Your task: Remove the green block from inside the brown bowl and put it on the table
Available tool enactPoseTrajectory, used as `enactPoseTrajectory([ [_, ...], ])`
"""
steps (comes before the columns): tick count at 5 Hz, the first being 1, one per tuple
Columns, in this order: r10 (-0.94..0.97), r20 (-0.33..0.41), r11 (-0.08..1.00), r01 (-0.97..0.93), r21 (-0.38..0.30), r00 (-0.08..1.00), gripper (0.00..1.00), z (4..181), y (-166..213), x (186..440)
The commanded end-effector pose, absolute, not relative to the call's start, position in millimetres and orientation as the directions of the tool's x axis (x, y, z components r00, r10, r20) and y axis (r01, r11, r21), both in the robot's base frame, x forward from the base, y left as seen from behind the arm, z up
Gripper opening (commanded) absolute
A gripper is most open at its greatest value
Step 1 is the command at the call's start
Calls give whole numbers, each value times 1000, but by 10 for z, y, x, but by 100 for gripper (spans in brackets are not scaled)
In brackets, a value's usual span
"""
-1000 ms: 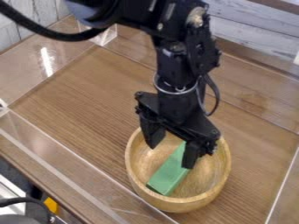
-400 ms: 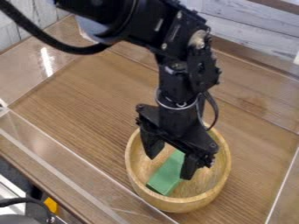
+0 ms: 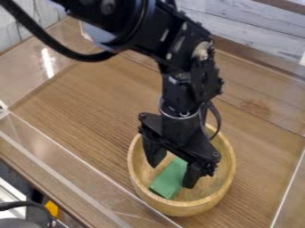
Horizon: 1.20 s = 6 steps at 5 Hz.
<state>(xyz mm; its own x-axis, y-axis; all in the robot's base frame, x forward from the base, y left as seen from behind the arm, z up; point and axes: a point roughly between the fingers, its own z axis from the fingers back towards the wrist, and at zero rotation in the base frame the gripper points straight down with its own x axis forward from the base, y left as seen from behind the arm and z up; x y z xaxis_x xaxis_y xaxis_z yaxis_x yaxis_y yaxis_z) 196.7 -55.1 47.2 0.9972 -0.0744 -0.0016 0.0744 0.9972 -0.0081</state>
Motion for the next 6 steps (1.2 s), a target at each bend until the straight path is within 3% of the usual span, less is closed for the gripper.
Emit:
enactPoseTrajectory([
  [1,-58,11,998,58,-1,998,100,455,-529,2003],
  [3,-43,1,999,43,7,999,100,367,-509,2008],
  [4,-38,-2,999,38,9,999,0,339,-504,2011],
  [6,-26,2,1000,26,-10,1000,0,411,-492,2005],
])
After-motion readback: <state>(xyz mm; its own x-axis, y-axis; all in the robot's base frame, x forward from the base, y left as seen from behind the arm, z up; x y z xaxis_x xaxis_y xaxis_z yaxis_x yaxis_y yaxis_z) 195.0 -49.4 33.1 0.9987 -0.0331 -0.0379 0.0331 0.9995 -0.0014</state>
